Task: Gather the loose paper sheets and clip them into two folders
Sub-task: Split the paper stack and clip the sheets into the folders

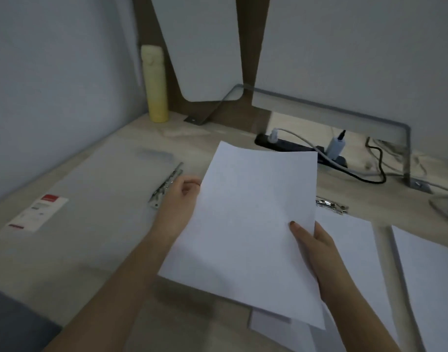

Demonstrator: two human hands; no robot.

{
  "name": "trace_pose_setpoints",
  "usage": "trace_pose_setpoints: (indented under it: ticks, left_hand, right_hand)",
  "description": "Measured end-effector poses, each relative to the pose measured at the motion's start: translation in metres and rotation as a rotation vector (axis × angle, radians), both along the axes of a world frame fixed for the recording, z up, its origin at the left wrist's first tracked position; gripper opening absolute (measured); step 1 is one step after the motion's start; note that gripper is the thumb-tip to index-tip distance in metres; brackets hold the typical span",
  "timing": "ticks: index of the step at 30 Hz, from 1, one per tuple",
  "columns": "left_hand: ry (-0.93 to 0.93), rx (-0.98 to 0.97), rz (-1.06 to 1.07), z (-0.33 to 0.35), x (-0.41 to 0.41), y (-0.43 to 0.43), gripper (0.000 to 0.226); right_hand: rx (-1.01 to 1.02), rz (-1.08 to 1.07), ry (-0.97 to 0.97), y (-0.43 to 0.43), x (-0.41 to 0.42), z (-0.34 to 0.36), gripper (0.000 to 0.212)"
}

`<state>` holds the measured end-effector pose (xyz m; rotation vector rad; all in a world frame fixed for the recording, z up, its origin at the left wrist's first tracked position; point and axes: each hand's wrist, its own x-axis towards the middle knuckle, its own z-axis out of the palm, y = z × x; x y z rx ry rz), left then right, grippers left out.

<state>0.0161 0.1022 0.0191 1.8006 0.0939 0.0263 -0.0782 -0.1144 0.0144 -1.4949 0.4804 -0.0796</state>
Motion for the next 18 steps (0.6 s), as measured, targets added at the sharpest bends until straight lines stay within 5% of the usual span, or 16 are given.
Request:
trace_pose_setpoints:
  ticks: [5, 14, 18]
  left_hand:
    - [-0.056, 0.104, 0.151, -0.002, 0.031, 0.071, 0.026]
    - [0.212, 0.058, -0.114, -0.016, 0.071, 0.089, 0.031]
    - [0.295, 0.081, -0.224, -0.012, 0.085, 0.077, 0.017]
  right_hand:
    - [0.047, 0.027, 0.056, 0.039, 0.025, -0.014, 0.024]
    - [0.028, 0.018, 0.065, 0.076, 0.042, -0.035, 0.038]
    - [-0.015, -0.006, 0.06, 0.08, 0.044, -0.041, 0.041]
